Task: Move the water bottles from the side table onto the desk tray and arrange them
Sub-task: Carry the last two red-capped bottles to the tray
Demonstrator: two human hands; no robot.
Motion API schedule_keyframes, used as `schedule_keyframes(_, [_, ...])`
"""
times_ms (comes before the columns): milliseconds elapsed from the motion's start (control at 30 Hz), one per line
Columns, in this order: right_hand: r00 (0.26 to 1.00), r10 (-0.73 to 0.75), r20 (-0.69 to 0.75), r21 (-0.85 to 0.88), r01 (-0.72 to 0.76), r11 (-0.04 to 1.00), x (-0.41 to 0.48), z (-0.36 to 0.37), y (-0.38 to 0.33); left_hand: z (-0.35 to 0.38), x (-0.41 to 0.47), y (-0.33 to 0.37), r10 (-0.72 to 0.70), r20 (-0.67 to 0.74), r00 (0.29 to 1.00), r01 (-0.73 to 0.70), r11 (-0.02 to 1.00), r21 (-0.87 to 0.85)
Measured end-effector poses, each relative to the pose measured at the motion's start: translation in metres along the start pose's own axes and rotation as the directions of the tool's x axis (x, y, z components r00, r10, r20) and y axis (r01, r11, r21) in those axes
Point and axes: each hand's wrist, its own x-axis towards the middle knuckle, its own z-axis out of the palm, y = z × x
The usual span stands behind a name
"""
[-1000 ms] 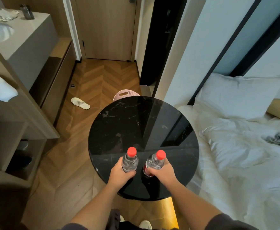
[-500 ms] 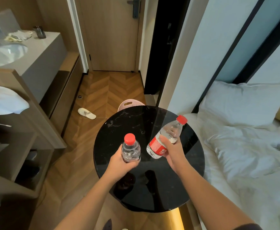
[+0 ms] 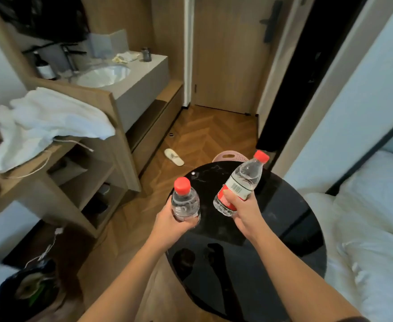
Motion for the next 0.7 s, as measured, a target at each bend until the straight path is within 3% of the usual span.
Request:
schedule_keyframes(167, [0.981, 0.052, 0.186, -0.156, -0.023, 0.987, 0.014, 0.009, 0.008, -0.005, -0.026, 0.002, -0.057, -0.233, 0.971, 0.034, 0.995, -0.099])
schedule_keyframes(333, [0.913, 0.129, 0.388, -0.275, -0.019, 0.961, 0.006, 0.034, 0.022, -0.012, -0.065, 0.007, -0.115, -0.407, 0.906, 0.045, 0.983, -0.178])
schedule_keyframes(533, [0.770, 0.230, 0.595, -0.372, 0.011, 0.928, -0.023, 0.081, 0.046, -0.031, -0.130, 0.009, -0.158, -0.631, 0.760, 0.033, 0.978, -0.204])
schedule_keyframes(700, [0.619, 0.296, 0.728, -0.433, 0.080, 0.898, -0.063, 0.131, 0.069, -0.061, -0.197, 0.002, -0.161, -0.787, 0.596, 0.044, 0.985, -0.168])
